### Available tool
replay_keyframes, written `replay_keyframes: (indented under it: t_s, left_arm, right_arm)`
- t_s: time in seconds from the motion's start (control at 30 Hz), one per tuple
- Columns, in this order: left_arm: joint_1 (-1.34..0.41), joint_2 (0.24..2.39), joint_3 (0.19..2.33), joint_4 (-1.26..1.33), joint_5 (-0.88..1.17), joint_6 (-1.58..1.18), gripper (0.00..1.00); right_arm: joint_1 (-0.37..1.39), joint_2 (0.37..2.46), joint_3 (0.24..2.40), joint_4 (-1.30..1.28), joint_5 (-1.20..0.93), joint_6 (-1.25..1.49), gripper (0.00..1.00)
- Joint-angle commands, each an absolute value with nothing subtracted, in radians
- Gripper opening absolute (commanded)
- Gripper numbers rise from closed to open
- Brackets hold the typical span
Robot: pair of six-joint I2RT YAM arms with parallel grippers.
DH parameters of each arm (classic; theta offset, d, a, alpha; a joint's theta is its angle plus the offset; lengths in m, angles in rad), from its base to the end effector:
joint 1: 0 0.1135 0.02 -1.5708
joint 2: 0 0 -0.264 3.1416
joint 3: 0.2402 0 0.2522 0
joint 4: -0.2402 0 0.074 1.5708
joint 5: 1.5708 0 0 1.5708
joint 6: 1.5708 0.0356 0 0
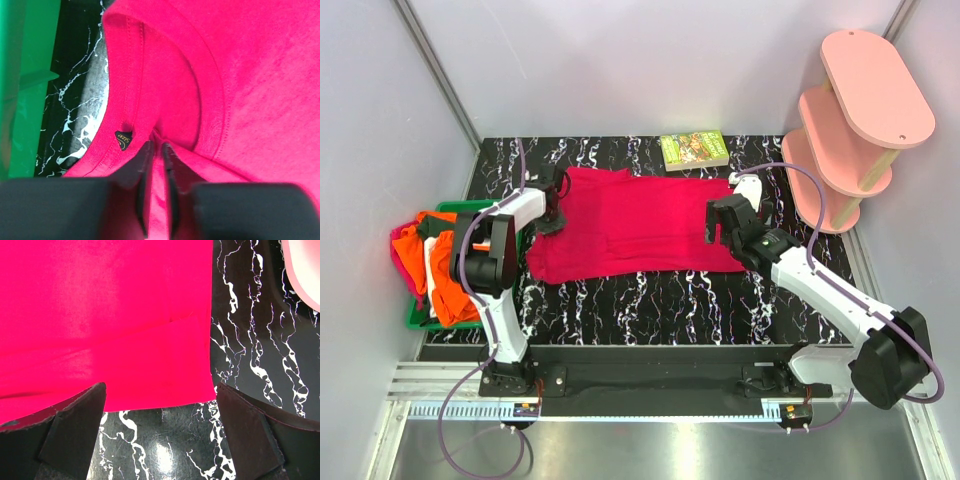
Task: Fold and stack the t-shirts
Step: Flatten out the tshirt
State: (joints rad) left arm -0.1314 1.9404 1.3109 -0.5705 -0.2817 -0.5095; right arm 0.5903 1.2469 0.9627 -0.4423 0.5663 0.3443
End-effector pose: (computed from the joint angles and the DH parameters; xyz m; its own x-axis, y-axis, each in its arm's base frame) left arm 0.3859 -0.0410 0.1631 -0.8193 -0.3643 -0.4427 -0.4280 0.9024 0.0494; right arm 0.2314 0.1320 0.2836 -0.5655 -0.0360 -0.8239 0.0578 0.9949 -0.0832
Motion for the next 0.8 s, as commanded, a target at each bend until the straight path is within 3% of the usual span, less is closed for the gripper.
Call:
replay_keyframes:
  t_s: [0.0, 0.27, 0.4, 0.47, 0.5, 0.57, 0.63, 0.77]
  left_arm:
    - [-0.129, 1.947, 1.333, -0.554, -0.264, -0.521, 0.00]
    - [-0.158, 1.862, 1.298, -0.551, -0.291, -0.523, 0.00]
    - [-0.181, 1.850, 1.298, -0.552, -0.298, -0.518, 0.00]
    - [-0.189, 1.852, 1.298, -0.552, -0.296, -0.518, 0.00]
    - [-0.196, 1.850, 1.298, -0.551, -0.296, -0.520, 0.00]
    - [-0.204, 1.848, 1.298, -0.552, -0.298, -0.520, 0.00]
    - [-0.213, 1.847, 1.298, -0.552, -0.301, -0.525, 0.00]
    - [-0.224, 1.850, 1.298, -0.552, -0.295, -0.531, 0.00]
  right_arm:
    - [0.598, 1.246, 0.969, -0.416, 0.595, 0.345, 1.00]
    - [0.589, 1.270, 0.969, -0.429, 0.627, 0.391, 1.00]
    - [0.491, 1.353, 0.997, -0.480, 0.534, 0.494, 0.99]
    - [0.431, 1.408, 0.999, -0.477, 0.473, 0.529, 0.87]
    - [0.417, 1.428, 1.003, -0.477, 0.471, 0.538, 0.66]
    - [0.391, 1.495, 1.020, -0.472, 0.477, 0.549, 0.47]
    - [0.382, 1.564, 1.057, -0.476, 0.474, 0.552, 0.42]
    - [0.373, 1.634, 1.104, -0.476, 0.480, 0.557, 0.46]
